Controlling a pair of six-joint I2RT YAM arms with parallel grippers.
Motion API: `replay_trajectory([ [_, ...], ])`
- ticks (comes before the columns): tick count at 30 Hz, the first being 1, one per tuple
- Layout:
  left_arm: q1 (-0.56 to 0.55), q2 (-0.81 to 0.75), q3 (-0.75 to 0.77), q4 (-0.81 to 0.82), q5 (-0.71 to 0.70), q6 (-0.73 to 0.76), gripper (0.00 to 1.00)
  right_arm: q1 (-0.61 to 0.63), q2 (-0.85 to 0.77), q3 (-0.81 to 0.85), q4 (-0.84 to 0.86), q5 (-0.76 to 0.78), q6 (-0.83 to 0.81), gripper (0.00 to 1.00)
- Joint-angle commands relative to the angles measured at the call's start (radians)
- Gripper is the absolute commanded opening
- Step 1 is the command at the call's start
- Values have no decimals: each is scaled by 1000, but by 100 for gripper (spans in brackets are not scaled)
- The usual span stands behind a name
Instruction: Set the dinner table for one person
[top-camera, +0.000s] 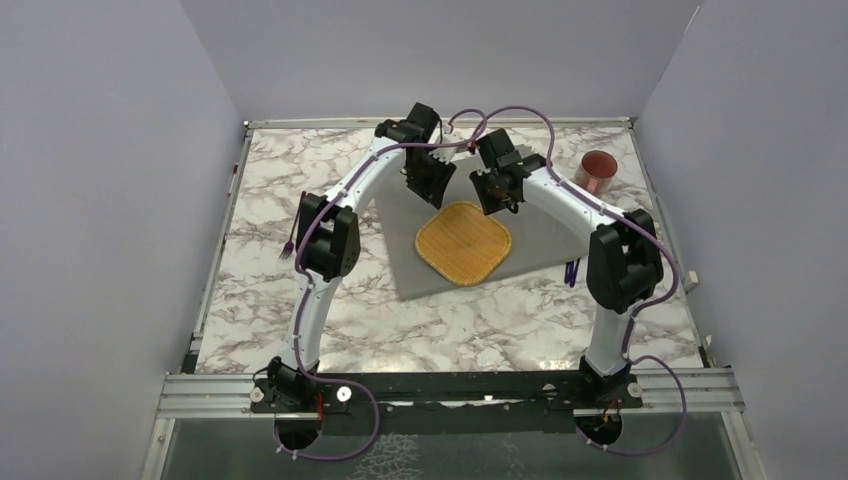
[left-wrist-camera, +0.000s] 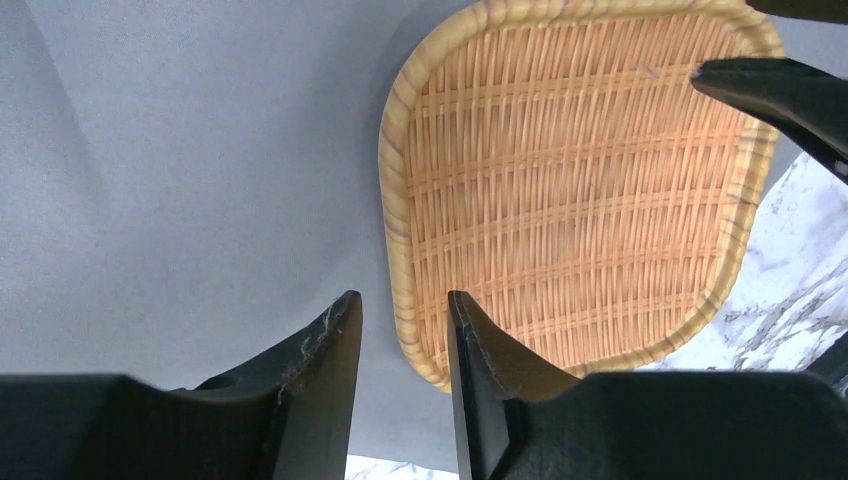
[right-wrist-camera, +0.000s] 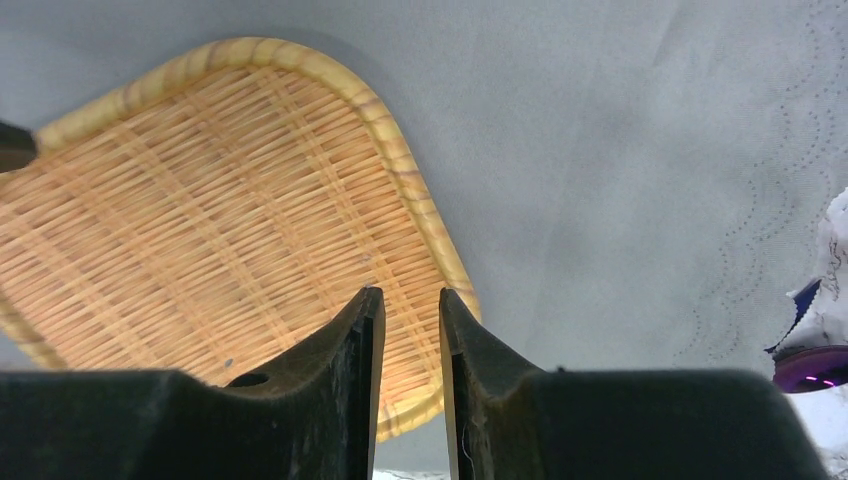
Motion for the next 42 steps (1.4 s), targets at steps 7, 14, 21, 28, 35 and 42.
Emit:
replay_trajectory([
  [7, 17, 45, 61, 20, 42, -43, 40, 6, -106, -65, 18, -188, -59, 32],
  [14, 113, 4, -25, 40, 126, -88, 41, -1, -204, -158, 94, -27, -6, 31],
  [21, 212, -78, -161, 114, 57, -119, 41, -16, -238, -177, 124, -13, 17, 31],
  [28, 212, -69, -203, 156, 56, -124, 40, -76, -206, -174, 129, -43, 17, 33],
  [35, 210, -38, -220, 178, 5, -144, 38, -136, -156, -152, 118, -126, 0, 33],
  [42, 209, -28, -299, 176, -150, -125, 36, -155, -75, -119, 134, -154, -17, 33],
])
